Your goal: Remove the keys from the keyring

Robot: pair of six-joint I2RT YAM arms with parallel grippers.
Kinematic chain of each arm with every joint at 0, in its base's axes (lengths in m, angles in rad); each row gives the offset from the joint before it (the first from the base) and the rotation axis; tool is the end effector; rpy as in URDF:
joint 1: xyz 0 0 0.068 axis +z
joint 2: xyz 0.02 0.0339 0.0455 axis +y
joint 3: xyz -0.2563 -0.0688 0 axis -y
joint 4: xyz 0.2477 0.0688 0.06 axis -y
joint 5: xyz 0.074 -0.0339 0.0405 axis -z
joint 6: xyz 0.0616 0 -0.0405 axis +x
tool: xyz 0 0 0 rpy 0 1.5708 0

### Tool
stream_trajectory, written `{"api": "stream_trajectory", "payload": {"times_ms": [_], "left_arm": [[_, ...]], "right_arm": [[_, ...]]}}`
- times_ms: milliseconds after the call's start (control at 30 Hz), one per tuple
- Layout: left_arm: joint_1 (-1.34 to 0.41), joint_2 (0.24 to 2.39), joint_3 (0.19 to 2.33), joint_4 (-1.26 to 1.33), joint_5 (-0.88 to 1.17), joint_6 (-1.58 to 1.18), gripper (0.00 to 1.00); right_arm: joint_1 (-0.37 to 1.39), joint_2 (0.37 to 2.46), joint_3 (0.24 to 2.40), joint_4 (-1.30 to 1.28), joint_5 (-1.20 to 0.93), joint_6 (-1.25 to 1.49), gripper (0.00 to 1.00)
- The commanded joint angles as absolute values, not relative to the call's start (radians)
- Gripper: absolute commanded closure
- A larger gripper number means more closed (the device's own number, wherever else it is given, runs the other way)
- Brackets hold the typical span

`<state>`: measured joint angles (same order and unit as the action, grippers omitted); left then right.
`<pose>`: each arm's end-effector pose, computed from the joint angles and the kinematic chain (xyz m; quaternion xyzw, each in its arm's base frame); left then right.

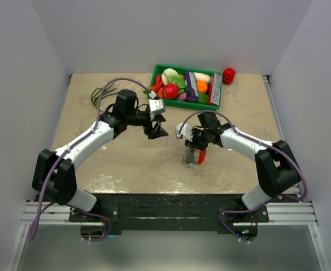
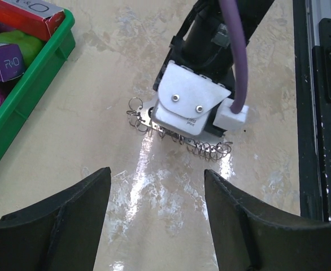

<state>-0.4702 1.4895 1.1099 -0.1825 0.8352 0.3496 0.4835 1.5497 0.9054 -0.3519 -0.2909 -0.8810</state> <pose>0.2905 -0.1989 0.2714 0.4987 0.6559 -0.3810 0.4195 0.2760 0.1649 0.1573 -0.6302 0.7106 0.0809 0.3023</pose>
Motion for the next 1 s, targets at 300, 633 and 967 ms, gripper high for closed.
{"api": "stream_trajectory", "payload": {"times_ms": [300,633,967], "left_arm": [[-0.46,1.44,1.058,-0.117,0.879,0.325,0.28],[-0.459,1.434,1.046,-0.117,0.89,0.33,0.28],[-0.459,1.439,1.039,-0.115,0.9,0.328,0.28]], "right_arm": [[0.486,1.673,1.077,-0.351,-0.373,-0.827,0.75],[0.486,1.735,1.109,-0.379,-0.364,-0.833,0.73],[0.485,1.769,1.111,-0.361,-0.347,-0.821,0.75]]}}
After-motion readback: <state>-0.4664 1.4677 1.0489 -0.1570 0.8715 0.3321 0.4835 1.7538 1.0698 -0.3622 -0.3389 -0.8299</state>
